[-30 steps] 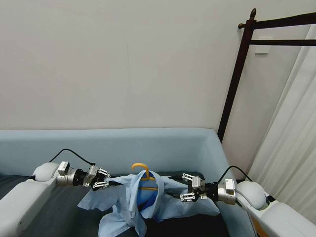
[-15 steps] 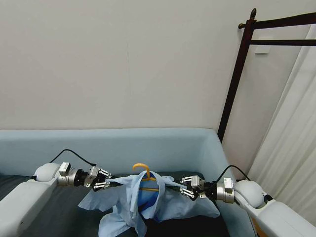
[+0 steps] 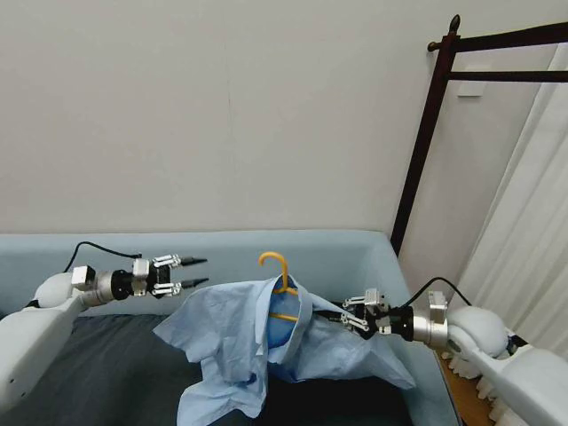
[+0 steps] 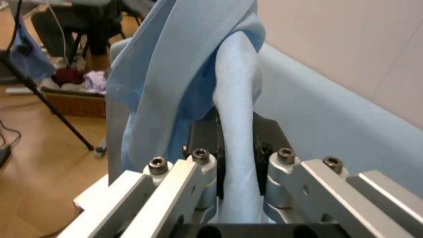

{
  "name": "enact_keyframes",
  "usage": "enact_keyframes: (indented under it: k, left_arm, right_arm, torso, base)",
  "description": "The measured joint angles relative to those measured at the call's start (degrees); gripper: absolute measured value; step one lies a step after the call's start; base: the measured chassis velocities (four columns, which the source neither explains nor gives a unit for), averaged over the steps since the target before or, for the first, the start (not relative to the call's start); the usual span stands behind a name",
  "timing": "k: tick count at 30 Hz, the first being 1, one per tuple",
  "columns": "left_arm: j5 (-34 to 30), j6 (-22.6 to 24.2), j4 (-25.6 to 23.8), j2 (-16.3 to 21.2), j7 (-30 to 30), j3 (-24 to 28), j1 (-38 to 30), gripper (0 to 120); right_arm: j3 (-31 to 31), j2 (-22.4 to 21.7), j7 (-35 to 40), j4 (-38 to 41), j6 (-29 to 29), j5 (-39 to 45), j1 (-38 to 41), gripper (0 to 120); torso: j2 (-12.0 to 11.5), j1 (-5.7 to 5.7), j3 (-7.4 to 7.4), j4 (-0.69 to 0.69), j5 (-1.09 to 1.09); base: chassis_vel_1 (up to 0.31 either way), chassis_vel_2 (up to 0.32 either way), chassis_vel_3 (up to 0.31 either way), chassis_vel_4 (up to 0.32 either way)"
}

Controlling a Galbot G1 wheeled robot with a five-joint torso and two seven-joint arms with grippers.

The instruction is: Pick up the clothes from the sofa and hang them on the clothes hanger.

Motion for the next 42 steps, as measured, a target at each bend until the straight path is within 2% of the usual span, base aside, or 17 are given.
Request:
enact_keyframes:
  k: [2,3,6,7,8,10,12,14,17,18,20,23,25,29,34,42]
  left_arm:
    - [-2.29,-1.96,-5.19,0.87,-7.29,-2.08,4.91,75]
    - [-2.29,-1.96,-5.19,0.87,-7.29,-2.08,4.91,75]
    - [-2.72,-3.84,-13.84,0.83,-18.86,-3.83,12.23,88]
    - [-2.14,-4.31,-18.34,0.2,-23.79,-4.95,15.94,94]
    - [-2.14,-4.31,-18.34,0.2,-23.79,-4.95,15.94,94]
    - [-1.1,-4.41,-23.53,-1.07,-28.47,-6.35,20.61,98]
    - [0.51,-4.36,-26.63,-2.37,-31.09,-7.19,23.84,100]
    - [1.42,-4.28,-27.56,-2.94,-32.11,-7.31,24.89,100]
    - [3.99,-3.55,-30.2,-4.22,-35.38,-7.01,27.66,100]
    - [3.99,-3.55,-30.2,-4.22,-35.38,-7.01,27.66,100]
    - [5.22,-2.94,-32.62,-4.87,-38.52,-6.28,28.8,100]
    - [5.38,-1.88,-35.81,-5.22,-40.64,-5.36,28.77,100]
    - [5.38,-1.6,-36.41,-5.2,-40.87,-5.2,28.57,100]
    - [6.24,-1.08,-37.14,-4.66,-40.84,-5.28,28.57,100]
    - [9.66,-1.46,-35.02,-4.89,-40.63,-6.27,30.88,100]
    - [12.08,-1.98,-34.14,-6.17,-40.21,-6.4,33.54,100]
  right_arm:
    - [0.06,-2.19,3.57,2.8,-3.4,4.49,1.89,7]
    - [0.06,-2.19,3.57,2.8,-3.4,4.49,1.89,7]
    - [-0.25,-4.29,10.34,6.22,-6.74,8.15,4.63,7]
    - [-0.48,-4.87,13.94,7.5,-7.72,9.34,5.5,7]
    - [-0.48,-4.87,13.94,7.5,-7.72,9.34,5.5,7]
    - [-0.81,-5.57,20.12,9.68,-8.86,11.54,6.68,7]
    - [-1.15,-6.09,24.29,11.12,-9.43,12.82,7.6,7]
    - [-1.27,-6.31,25.72,11.6,-9.66,12.98,7.9,7]
    - [-1.59,-7.53,33.56,14.03,-12.66,14.25,8.62,7]
    - [-1.59,-7.53,33.56,14.03,-12.66,14.25,8.62,7]
    - [-1.73,-8.63,44.13,17.18,-18.05,18.25,10.27,7]
    - [-1.74,-9.12,53.18,20.13,-23.31,24.5,14.83,7]
    - [-1.75,-9.13,55.04,20.69,-24.12,26.14,16.28,7]
    - [-1.79,-8.5,66.88,22.39,-29.83,37.19,25.77,7]
    - [-0.64,-7.38,72.82,21.56,-33.17,43.68,31.39,7]
    - [0.35,-6.8,73.87,20.67,-35.34,41.48,30.98,7]
  torso:
    - [0.0,-0.01,0.0,0.01,0.02]
    - [0.0,-0.01,0.0,0.01,0.02]
    - [0.0,0.0,0.0,0.0,0.0]
    - [0.0,0.0,0.0,-0.01,0.01]
    - [0.0,0.0,0.0,-0.01,0.01]
    - [0.0,-0.01,0.0,-0.01,0.02]
    - [0.01,-0.01,-0.01,-0.01,0.02]
    - [0.01,-0.01,-0.01,-0.01,0.02]
    - [0.0,0.0,0.0,-0.01,0.03]
    - [0.0,0.0,0.0,-0.01,0.03]
    - [0.0,0.0,0.0,-0.02,0.03]
    - [0.0,-0.01,0.0,-0.03,0.03]
    - [0.01,-0.01,0.0,-0.02,0.03]
    - [0.01,0.0,0.0,-0.02,0.03]
    - [0.01,0.0,0.0,0.0,0.01]
    - [0.01,0.0,0.01,-0.02,0.03]
  base:
    - [0.0,0.0,0.0,0.0]
    - [0.0,0.0,0.0,0.0]
    - [0.0,0.0,0.0,0.0]
    - [0.0,0.0,0.0,0.0]
    - [0.0,0.0,0.0,0.0]
    - [0.0,0.0,0.0,0.0]
    - [0.0,0.0,0.0,0.0]
    - [0.0,0.0,0.0,0.0]
    - [0.0,0.0,0.0,0.0]
    - [0.0,0.0,0.0,0.0]
    - [0.0,0.0,0.0,0.0]
    - [0.0,0.0,0.0,0.0]
    - [0.0,0.0,0.0,0.0]
    - [0.0,0.0,0.0,0.0]
    - [0.0,0.0,0.0,0.0]
    - [0.0,0.0,0.0,0.0]
